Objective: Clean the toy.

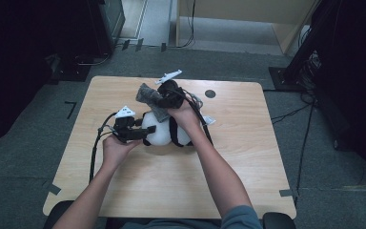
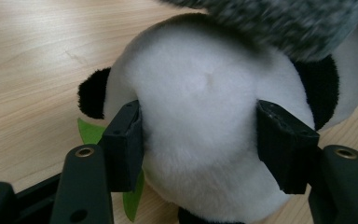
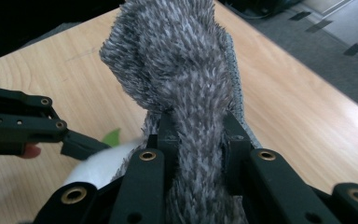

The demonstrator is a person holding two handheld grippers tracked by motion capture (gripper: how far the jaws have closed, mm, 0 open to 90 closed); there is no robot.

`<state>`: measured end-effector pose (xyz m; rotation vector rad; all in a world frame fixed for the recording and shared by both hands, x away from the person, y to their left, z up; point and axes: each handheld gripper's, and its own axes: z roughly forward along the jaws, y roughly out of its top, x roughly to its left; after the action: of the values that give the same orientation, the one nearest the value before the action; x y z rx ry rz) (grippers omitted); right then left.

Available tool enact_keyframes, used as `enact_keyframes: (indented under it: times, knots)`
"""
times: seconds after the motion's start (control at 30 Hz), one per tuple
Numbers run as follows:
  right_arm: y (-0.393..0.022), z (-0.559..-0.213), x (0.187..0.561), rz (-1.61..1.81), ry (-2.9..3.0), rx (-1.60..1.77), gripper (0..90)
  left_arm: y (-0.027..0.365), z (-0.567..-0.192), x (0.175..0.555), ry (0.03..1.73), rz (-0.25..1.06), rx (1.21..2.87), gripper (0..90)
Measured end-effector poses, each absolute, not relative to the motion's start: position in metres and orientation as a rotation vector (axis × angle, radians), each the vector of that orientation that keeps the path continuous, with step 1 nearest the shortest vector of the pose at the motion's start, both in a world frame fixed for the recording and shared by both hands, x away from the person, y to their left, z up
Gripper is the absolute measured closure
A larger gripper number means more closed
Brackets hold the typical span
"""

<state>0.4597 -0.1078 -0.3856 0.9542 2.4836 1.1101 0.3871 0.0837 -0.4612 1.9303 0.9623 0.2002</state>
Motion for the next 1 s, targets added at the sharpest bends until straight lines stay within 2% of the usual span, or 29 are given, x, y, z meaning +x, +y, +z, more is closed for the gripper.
enact_keyframes:
  times: [0.17, 0.33, 0.7, 1.0]
  knots:
    - [-0.089, -0.397, 0.463, 1.077, 2.540, 0.943, 75.7, 0.084, -0.462, 0.387, 0.968, 0.186, 1.925, 41.6]
    - [-0.088, -0.405, 0.468, 1.044, 2.573, 0.952, 75.3, 0.085, -0.464, 0.387, 0.973, 0.176, 1.922, 42.8]
    - [-0.101, -0.408, 0.477, 0.986, 2.580, 1.025, 75.0, 0.085, -0.464, 0.387, 0.980, 0.180, 1.922, 42.4]
    - [-0.134, -0.405, 0.487, 0.901, 2.584, 1.108, 75.2, 0.085, -0.464, 0.387, 0.985, 0.176, 1.919, 42.3]
